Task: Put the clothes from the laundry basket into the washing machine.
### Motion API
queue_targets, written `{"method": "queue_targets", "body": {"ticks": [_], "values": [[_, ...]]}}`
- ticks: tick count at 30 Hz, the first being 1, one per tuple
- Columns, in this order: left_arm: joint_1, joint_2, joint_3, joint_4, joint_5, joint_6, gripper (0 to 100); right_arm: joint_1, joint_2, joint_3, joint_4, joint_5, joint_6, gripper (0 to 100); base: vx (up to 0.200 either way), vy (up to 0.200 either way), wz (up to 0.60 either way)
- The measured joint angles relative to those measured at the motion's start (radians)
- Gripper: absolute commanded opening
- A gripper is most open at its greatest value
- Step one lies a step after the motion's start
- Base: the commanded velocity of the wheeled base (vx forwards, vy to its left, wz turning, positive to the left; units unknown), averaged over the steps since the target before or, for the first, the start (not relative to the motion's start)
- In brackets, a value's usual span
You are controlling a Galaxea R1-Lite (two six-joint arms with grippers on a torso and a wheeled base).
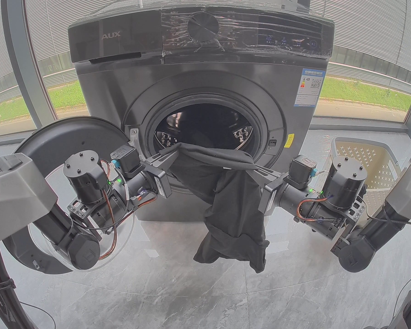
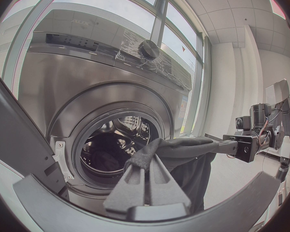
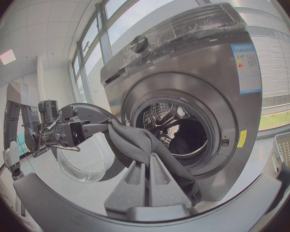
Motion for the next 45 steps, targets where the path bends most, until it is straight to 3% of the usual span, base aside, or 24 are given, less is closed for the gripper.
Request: {"method": "queue_targets", "body": {"ticks": [14,15,22,28,35,40,45], "values": [[-0.047,-0.007,-0.023,-0.008,0.001,-0.001,0,0.013,0.122,-0.001,-0.045,0.004,0.005,0,0.0,0.0,0.0],[-0.051,-0.007,-0.026,-0.008,0.001,-0.001,0,0.013,0.141,-0.01,-0.05,0.005,0.005,100,0.0,0.0,0.0],[-0.064,-0.006,-0.069,0.027,0.013,0.0,0,0.016,0.267,-0.087,-0.063,0.004,0.004,100,0.0,0.0,0.0],[-0.067,-0.001,-0.122,0.066,0.039,0.001,0,0.05,0.332,-0.081,-0.064,0.005,0.002,100,0.0,0.0,0.0],[-0.063,0.009,-0.153,0.095,0.055,0.002,0,0.135,0.343,-0.038,-0.081,0.086,0.006,100,0.0,0.0,0.0],[-0.062,0.017,-0.172,0.099,0.063,0.002,0,0.172,0.351,-0.061,-0.088,0.094,0.013,100,0.0,0.0,0.0],[-0.065,0.02,-0.176,0.101,0.064,0.002,0,0.18,0.372,-0.149,-0.064,0.097,0.038,100,0.0,0.0,0.0]]}}
